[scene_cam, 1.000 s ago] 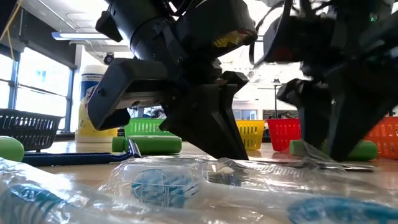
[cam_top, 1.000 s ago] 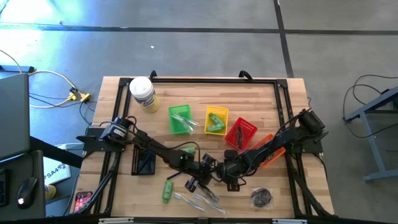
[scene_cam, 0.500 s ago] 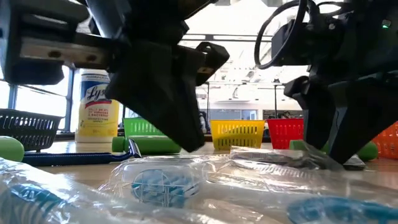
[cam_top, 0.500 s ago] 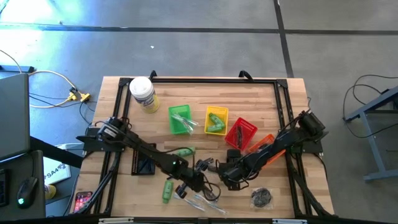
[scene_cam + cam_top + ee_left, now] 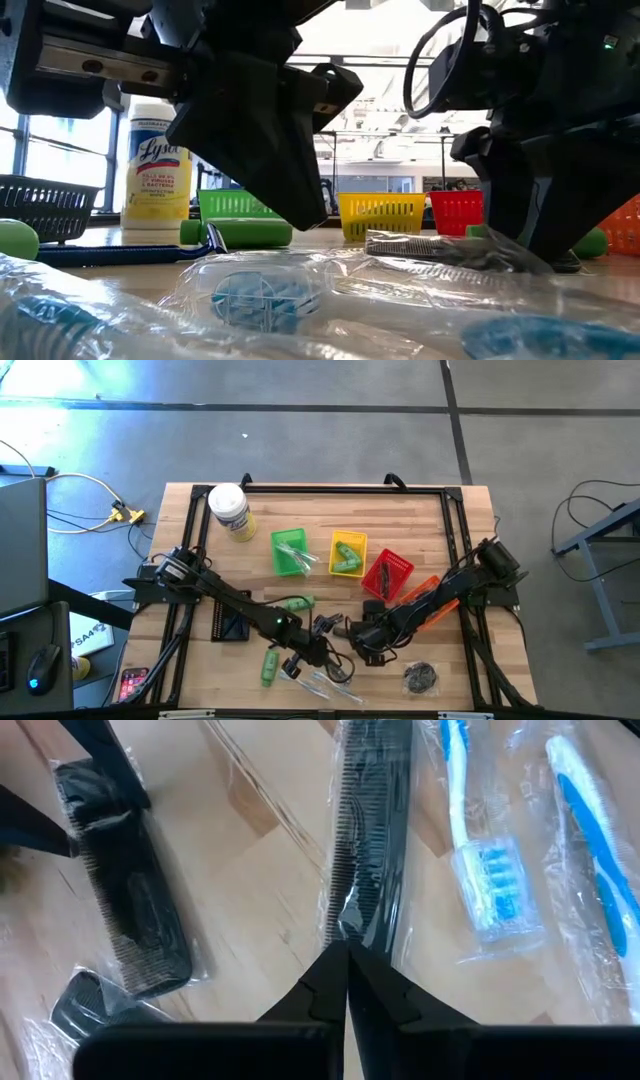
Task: Pick & Place Travel size toiletries
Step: Put the black hair comb into the red bin
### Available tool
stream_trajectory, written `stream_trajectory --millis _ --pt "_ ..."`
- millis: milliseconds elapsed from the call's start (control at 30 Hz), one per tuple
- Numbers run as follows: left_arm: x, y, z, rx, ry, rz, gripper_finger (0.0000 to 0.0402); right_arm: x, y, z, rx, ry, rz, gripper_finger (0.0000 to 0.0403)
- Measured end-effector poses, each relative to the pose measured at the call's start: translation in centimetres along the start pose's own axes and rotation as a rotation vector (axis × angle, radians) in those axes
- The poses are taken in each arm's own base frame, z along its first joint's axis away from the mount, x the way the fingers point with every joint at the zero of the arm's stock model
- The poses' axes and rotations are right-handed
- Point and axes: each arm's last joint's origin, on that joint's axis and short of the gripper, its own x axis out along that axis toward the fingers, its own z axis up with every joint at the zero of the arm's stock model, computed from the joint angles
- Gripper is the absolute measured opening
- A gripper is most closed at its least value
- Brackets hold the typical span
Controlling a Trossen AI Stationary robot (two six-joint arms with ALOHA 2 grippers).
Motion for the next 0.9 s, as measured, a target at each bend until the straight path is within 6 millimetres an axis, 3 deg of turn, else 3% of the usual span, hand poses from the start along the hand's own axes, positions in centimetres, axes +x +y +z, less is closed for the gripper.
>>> stream_trajectory --millis 167,500,733,900 --pt "0.0 0.0 0.0 -0.013 0.005 -0.001 0.0006 0.2 0.2 0.0 -0.008 -0.016 -0.018 0.0158" --pt "0.0 0.0 -0.2 -0.052 0.02 -0.002 0.0006 0.2 0.7 -0.2 -0.032 -0.043 -0.03 0.0023" --pt "0.0 -0.1 -0.3 -0.053 0.04 -0.006 0.0006 -0.2 0.7 -0.1 -0.026 -0.05 -0.004 0.0014" --pt "-1.7 0.0 -0.2 -0.079 0.065 -0.02 0.0006 -3.2 0.0 -0.1 -0.03 -0.074 0.055 0.0008"
